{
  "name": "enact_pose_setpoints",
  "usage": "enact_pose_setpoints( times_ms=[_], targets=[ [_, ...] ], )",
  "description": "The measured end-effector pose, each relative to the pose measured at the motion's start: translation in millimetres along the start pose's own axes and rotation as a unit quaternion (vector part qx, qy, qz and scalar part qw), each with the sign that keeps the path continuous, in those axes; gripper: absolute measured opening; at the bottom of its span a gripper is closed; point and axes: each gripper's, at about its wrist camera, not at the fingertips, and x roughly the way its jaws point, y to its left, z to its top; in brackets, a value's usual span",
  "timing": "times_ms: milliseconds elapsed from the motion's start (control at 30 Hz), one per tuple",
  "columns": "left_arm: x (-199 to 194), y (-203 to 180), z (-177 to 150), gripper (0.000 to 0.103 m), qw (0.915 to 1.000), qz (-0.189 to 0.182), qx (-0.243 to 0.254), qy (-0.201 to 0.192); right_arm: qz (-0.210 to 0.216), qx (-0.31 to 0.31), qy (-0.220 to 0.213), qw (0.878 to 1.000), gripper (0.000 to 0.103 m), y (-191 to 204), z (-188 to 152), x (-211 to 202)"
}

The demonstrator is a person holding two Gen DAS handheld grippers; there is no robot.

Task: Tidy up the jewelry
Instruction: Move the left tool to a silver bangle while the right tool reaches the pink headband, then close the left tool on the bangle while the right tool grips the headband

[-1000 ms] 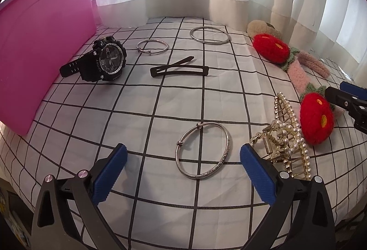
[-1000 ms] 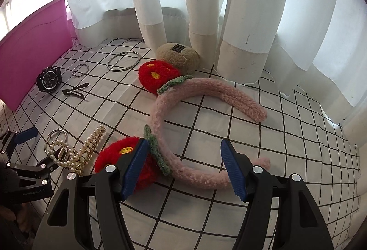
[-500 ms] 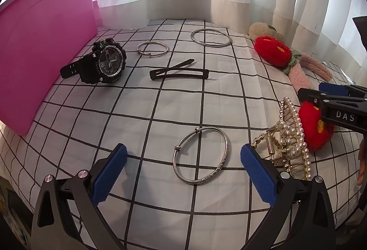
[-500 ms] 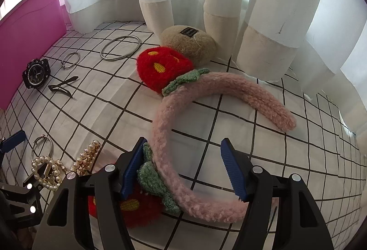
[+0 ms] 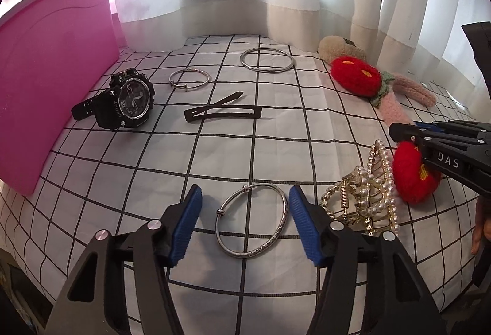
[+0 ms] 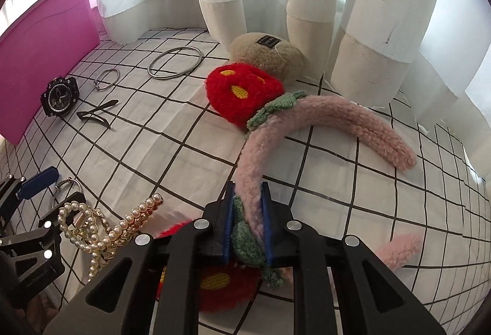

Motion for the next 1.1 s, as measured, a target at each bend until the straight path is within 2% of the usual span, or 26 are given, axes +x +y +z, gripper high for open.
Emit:
enact_pose_setpoints(
  times_ms=[367, 400, 667, 1100],
  targets=[
    [-10, 5, -5, 0.043, 0.9998, -0.013, -0.017, -0.005, 0.011, 0.046, -0.027, 0.999, 0.015, -9, -18, -21],
    [-13, 5, -4, 0.04, 0.9998, -0.013, -0.016, -0.009, 0.012, 0.049, -0.03, 0.998, 0.015, -10, -19, -23],
    [-30, 8, 6, 0.04, 0.9996, -0.015, -0.013, -0.02, 0.047, 0.092, -0.061, 0.993, 0.015, -18, -25, -43],
    [-75, 28, 36, 0.04, 0.9984, -0.005, -0.018, -0.054, 0.046, 0.093, -0.079, 0.991, 0.015, -8, -12, -80]
  ],
)
